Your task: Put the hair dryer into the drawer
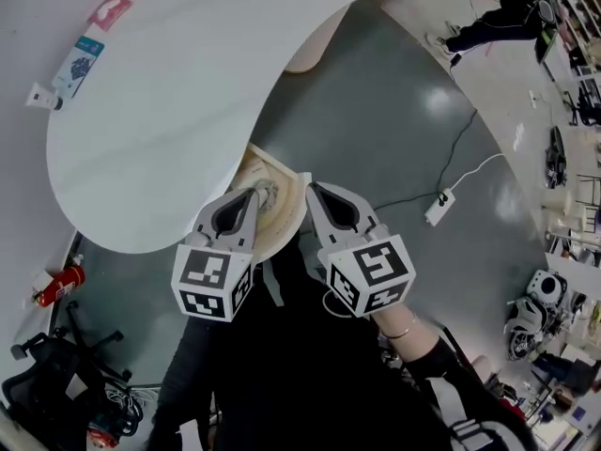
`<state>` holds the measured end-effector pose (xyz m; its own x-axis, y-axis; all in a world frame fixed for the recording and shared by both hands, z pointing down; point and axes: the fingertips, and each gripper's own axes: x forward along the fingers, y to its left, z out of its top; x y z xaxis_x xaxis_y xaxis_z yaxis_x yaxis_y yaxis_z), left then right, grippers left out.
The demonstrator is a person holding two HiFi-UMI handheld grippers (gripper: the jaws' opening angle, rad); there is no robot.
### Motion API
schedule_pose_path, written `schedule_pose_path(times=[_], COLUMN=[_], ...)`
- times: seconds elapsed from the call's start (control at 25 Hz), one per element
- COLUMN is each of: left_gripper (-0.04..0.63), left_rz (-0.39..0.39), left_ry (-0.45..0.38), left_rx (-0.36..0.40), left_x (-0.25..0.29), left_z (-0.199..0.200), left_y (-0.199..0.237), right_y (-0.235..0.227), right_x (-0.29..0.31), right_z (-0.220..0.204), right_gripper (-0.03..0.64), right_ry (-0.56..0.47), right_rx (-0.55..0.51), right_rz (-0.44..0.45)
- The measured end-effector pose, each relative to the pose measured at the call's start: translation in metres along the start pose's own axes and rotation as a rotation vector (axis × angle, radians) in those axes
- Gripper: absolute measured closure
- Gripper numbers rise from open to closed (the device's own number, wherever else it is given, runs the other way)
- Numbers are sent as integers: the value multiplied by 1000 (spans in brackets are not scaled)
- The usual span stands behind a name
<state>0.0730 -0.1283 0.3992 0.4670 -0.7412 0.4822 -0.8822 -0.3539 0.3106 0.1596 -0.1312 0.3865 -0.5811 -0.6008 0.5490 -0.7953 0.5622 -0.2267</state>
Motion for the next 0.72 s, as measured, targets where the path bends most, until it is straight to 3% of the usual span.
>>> schedule_pose_path(times=[0.24, 0.36, 0.72], left_gripper=[586, 586, 586], left_rz=[-17, -23, -61], left_ry=[-176, -217, -308], left_rx=[-38, -58, -25], left_x=[-34, -49, -93], left_z=[43, 59, 92], left_y=[-3, -5, -16], right_y=[7, 14, 36], right_x=[-21, -32, -62], right_z=[29, 42, 71], right_gripper=[615, 615, 615], right_ry=[-122, -172, -290], right_rx=[-8, -13, -65], right_rz=[22, 40, 66])
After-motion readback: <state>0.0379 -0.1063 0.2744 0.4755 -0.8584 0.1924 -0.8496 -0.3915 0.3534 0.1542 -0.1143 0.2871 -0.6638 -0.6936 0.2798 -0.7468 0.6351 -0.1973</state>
